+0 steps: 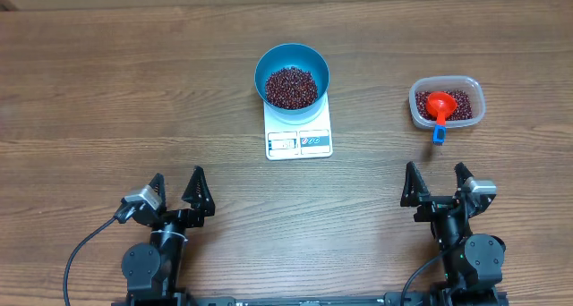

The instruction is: Scoop item into bowl and weigh 150g on scale

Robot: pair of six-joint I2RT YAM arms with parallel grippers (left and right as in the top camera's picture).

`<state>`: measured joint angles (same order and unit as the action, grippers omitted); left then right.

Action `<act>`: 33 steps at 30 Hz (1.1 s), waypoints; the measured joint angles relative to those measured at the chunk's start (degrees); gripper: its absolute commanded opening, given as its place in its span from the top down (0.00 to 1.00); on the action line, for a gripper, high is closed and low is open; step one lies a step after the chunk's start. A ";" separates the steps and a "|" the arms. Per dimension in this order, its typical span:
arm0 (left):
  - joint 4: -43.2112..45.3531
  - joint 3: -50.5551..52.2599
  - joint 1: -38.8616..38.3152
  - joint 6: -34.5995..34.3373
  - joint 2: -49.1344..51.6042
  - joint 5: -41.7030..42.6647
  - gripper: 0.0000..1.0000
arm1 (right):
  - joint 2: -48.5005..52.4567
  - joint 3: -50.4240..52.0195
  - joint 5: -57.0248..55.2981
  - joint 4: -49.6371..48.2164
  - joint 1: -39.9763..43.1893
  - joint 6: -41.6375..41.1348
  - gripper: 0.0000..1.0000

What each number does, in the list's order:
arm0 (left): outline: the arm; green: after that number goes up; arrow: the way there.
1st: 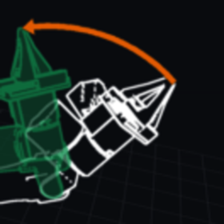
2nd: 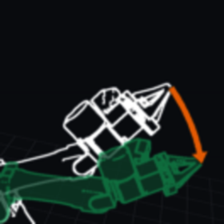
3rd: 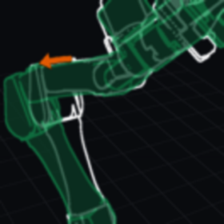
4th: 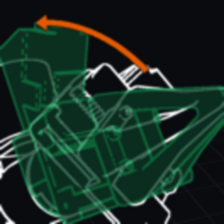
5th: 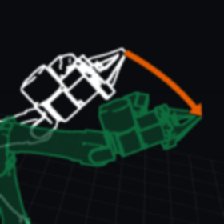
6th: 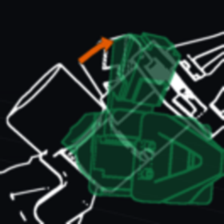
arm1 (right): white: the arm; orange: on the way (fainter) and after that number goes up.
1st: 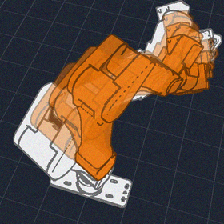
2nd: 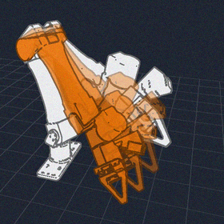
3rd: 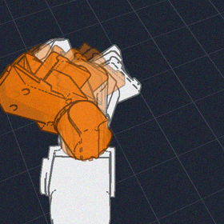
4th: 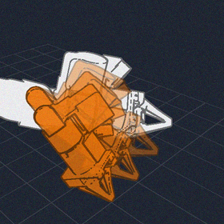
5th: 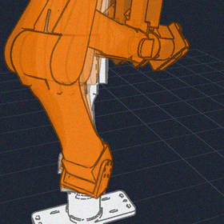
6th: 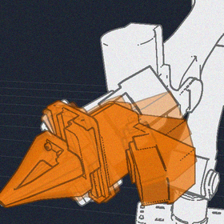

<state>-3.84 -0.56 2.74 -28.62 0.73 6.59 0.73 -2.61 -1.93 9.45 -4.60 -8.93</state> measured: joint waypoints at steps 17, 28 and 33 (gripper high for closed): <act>0.00 0.00 0.04 0.74 0.00 -0.02 0.01 | 0.00 0.00 0.00 0.00 0.02 -0.02 0.00; 0.00 0.00 0.04 0.74 0.00 -0.02 0.00 | 0.00 0.00 0.00 -0.02 0.00 -0.02 0.00; 0.00 0.00 0.04 0.74 0.00 -0.04 0.00 | 0.00 0.00 0.00 0.00 0.00 0.00 0.00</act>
<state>-3.84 -0.56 2.79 -27.88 0.73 6.55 0.73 -2.61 -1.93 9.45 -4.60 -8.93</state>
